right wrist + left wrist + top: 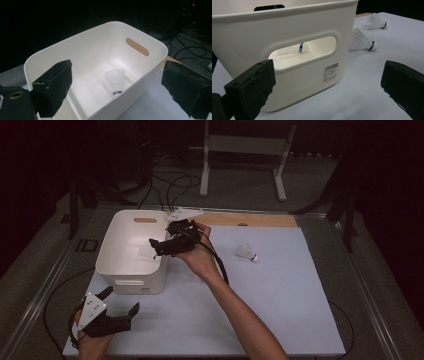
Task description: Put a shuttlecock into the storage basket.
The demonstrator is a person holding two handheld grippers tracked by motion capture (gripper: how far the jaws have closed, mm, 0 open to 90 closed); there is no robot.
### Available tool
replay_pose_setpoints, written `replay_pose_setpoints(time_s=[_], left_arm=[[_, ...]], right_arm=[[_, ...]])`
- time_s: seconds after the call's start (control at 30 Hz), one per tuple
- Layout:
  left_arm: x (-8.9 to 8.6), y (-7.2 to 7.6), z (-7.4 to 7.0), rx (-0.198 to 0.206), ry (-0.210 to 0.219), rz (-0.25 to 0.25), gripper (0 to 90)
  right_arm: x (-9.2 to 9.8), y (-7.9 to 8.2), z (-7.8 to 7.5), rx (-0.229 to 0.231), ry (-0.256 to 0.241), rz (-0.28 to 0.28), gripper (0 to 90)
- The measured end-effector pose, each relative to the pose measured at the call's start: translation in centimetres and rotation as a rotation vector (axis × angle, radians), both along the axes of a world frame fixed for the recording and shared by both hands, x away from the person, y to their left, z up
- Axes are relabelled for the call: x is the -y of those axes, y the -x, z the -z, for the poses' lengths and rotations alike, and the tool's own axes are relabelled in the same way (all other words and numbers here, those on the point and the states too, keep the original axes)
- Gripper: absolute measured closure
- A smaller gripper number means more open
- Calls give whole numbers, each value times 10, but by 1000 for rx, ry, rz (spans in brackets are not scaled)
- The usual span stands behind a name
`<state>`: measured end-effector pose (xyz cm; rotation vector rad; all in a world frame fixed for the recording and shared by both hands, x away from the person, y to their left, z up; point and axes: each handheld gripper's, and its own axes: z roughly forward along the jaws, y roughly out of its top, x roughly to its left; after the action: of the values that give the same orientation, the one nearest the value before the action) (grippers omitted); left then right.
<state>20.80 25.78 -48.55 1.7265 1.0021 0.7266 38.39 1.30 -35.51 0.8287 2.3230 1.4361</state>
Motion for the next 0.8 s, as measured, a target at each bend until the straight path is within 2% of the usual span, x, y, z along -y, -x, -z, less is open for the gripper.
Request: replay_pose_setpoints(time_s=[0.8], left_arm=[[1,0,0,2,-1,3,0]], right_arm=[[19,-5,1,16,22,40,97]])
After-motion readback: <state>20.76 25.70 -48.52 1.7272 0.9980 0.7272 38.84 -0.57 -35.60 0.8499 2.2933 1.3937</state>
